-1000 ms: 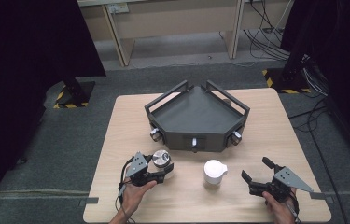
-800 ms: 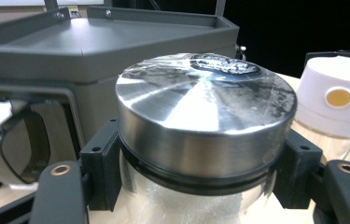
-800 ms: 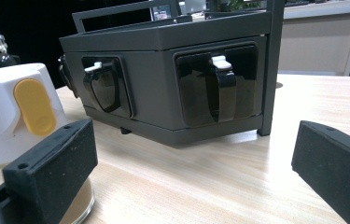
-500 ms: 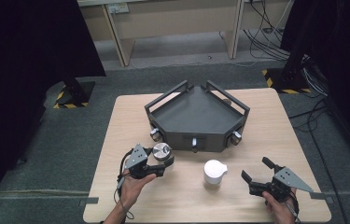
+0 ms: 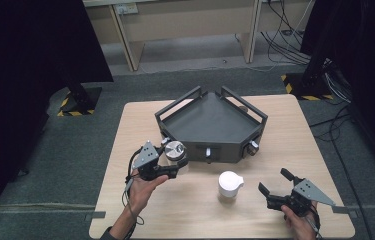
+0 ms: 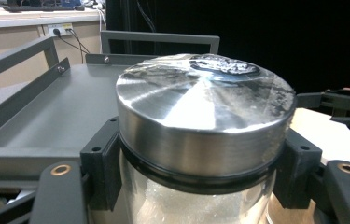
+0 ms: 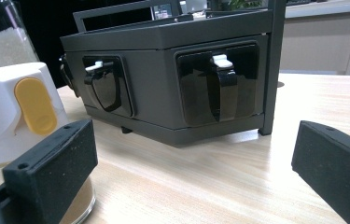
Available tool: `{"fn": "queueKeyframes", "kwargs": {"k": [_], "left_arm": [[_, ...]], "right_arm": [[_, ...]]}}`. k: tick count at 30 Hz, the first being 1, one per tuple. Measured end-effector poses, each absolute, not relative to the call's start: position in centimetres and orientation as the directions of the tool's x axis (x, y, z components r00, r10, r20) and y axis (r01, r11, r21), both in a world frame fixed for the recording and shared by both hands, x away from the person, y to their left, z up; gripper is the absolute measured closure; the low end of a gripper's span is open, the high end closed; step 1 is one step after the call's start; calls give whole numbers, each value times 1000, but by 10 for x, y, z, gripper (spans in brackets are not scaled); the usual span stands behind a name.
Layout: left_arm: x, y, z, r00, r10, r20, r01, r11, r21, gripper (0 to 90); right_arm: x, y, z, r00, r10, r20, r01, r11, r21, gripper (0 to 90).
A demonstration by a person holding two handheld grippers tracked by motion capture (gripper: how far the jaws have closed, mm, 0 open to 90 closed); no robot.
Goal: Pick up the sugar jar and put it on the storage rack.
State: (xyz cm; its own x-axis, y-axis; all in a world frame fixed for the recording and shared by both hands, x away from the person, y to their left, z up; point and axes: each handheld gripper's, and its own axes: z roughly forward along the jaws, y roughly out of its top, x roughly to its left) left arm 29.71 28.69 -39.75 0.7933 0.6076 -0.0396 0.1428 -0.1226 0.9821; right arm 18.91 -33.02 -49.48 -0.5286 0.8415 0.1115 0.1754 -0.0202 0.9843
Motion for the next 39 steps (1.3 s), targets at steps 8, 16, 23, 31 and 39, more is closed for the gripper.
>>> {"fn": "queueKeyframes", "kwargs": {"k": [8, 16, 23, 31, 39], "left_arm": [[305, 283, -384, 791, 610, -44, 149, -123, 981, 311], [312, 280, -369, 784, 620, -29, 127, -114, 985, 311], [324, 278, -358, 762, 647, -40, 124, -84, 989, 312], [335, 269, -349, 748, 663, -37, 120, -80, 990, 311], [344, 262, -347, 736, 676, -41, 121, -71, 990, 311]], "right_arm": [[189, -331, -495, -527, 842, 114, 176, -23, 984, 3], [189, -331, -495, -528, 842, 115, 176, -23, 984, 3], [189, -331, -495, -528, 841, 117, 177, -26, 984, 3], [189, -331, -495, -529, 840, 117, 177, -25, 984, 3], [189, -331, -495, -531, 840, 116, 178, -23, 984, 3]]}}
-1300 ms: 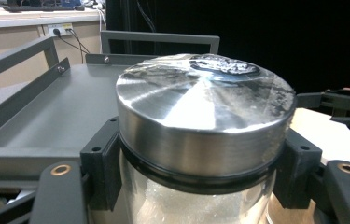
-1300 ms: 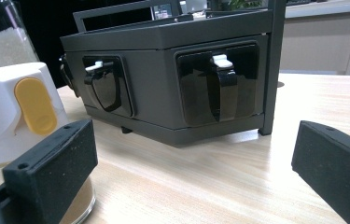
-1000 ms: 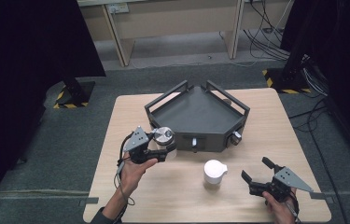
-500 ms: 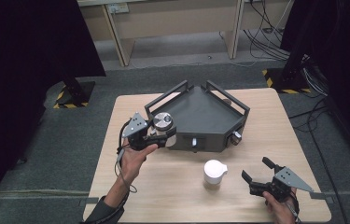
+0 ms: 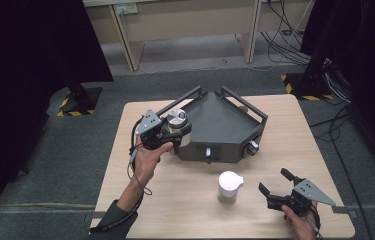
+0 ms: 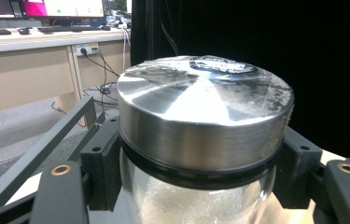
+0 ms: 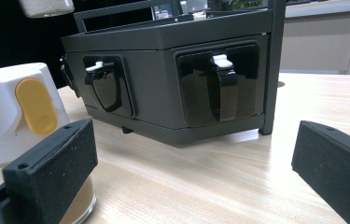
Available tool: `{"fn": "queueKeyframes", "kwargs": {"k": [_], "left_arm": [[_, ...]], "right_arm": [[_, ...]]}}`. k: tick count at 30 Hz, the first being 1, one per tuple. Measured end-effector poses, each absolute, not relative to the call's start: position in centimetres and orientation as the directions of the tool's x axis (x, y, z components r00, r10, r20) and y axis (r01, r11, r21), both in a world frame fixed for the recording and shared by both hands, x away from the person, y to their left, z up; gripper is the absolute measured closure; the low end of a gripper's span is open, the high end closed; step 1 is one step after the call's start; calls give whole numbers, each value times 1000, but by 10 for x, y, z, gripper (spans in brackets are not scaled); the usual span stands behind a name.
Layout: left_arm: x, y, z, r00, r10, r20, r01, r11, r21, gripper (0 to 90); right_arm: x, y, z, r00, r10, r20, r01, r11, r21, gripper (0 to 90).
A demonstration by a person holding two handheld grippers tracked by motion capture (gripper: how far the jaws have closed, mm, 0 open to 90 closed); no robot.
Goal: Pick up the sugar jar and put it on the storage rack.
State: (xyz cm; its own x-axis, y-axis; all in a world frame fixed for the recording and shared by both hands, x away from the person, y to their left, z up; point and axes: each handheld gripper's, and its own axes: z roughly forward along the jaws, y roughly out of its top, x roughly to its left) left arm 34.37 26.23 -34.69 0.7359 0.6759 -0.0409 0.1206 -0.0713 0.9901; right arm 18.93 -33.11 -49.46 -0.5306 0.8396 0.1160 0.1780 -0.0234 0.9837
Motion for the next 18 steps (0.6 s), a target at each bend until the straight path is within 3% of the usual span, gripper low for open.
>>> {"fn": "queueKeyframes", "kwargs": {"k": [18], "left_arm": [[372, 248, -350, 675, 737, -36, 107, -50, 993, 311]], "right_arm": [[190, -332, -495, -532, 838, 119, 180, -26, 983, 3]]}}
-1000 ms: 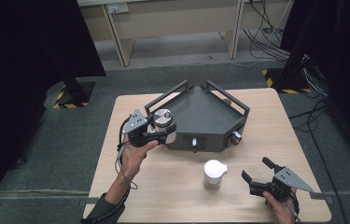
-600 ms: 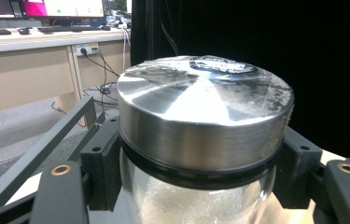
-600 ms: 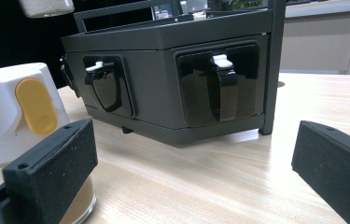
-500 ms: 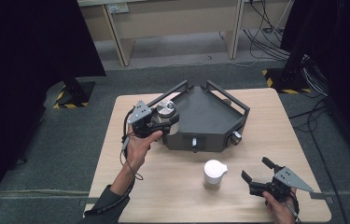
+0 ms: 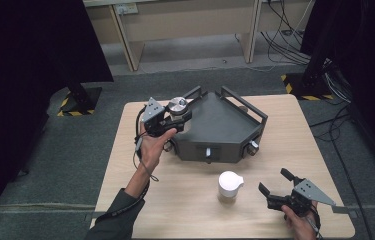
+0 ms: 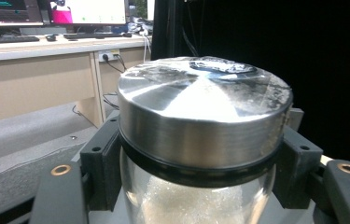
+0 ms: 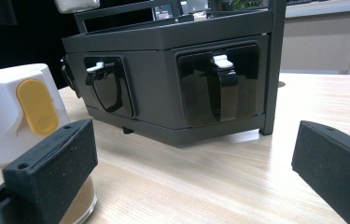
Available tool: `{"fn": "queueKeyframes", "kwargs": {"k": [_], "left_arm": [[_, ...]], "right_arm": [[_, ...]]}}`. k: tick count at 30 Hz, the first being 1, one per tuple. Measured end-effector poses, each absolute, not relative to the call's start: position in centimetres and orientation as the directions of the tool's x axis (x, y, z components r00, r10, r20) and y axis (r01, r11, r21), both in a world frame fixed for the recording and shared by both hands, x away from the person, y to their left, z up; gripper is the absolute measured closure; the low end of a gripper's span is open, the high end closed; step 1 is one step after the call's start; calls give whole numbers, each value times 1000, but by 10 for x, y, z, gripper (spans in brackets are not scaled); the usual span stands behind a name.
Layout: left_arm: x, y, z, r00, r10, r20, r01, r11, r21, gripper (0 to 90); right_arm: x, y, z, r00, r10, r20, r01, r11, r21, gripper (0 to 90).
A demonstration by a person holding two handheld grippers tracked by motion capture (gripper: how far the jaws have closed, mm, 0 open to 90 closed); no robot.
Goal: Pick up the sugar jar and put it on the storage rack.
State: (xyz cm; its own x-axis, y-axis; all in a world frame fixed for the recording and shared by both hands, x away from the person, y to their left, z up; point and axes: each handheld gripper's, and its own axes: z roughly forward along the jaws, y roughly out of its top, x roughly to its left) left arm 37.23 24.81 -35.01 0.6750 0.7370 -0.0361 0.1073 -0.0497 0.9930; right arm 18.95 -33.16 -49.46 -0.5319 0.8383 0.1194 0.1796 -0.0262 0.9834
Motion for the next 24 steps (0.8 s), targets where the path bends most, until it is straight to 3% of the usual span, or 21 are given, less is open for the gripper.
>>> {"fn": "queueKeyframes", "kwargs": {"k": [24], "left_arm": [[396, 232, -369, 649, 760, -49, 145, -60, 988, 311]], "right_arm": [[190, -332, -495, -533, 837, 121, 182, -26, 983, 3]]}}
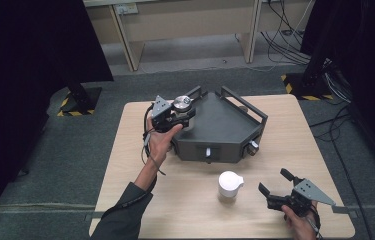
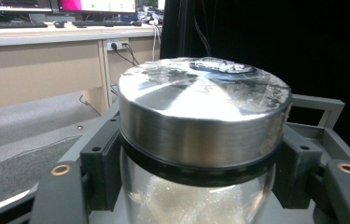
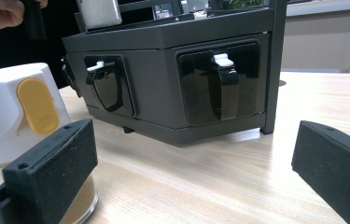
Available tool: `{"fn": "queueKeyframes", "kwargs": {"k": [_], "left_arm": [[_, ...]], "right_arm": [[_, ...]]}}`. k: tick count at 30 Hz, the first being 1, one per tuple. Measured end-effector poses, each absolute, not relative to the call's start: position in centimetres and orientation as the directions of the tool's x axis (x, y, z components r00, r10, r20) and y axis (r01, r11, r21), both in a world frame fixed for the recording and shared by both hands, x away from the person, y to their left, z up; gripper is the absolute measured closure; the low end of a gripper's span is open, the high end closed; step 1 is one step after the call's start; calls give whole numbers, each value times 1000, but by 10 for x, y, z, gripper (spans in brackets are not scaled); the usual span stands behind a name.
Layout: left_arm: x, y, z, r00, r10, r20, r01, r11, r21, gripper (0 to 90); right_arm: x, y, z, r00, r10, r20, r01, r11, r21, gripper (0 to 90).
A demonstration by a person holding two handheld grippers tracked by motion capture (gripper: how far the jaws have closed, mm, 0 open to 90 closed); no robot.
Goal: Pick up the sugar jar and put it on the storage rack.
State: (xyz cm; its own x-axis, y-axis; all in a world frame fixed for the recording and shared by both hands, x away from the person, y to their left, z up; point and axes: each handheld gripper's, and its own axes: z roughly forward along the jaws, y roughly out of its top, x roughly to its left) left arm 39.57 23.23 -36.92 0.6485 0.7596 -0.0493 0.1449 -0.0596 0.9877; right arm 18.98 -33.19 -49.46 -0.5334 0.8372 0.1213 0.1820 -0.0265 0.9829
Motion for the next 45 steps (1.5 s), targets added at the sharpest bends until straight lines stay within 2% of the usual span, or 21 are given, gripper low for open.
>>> {"fn": "queueKeyframes", "kwargs": {"k": [19, 27, 35, 36, 41, 45], "left_arm": [[402, 226, -380, 632, 774, -43, 172, -86, 981, 311], [399, 223, -386, 627, 779, -12, 141, -99, 985, 310], [398, 225, -390, 628, 778, -22, 136, -81, 987, 306], [398, 225, -391, 626, 780, -30, 137, -72, 988, 289], [399, 226, -392, 615, 786, -61, 163, -51, 985, 74], [398, 228, -394, 611, 787, -82, 168, -27, 985, 26]], "right_arm": [[190, -332, -495, -536, 835, 125, 183, -29, 983, 3], [190, -333, -495, -536, 834, 132, 186, -35, 982, 3], [191, -333, -495, -536, 833, 136, 188, -39, 981, 3], [191, -333, -495, -536, 833, 137, 189, -40, 981, 3], [191, -333, -495, -537, 833, 138, 190, -40, 981, 3], [191, -333, -495, -536, 833, 137, 189, -40, 981, 3]]}}
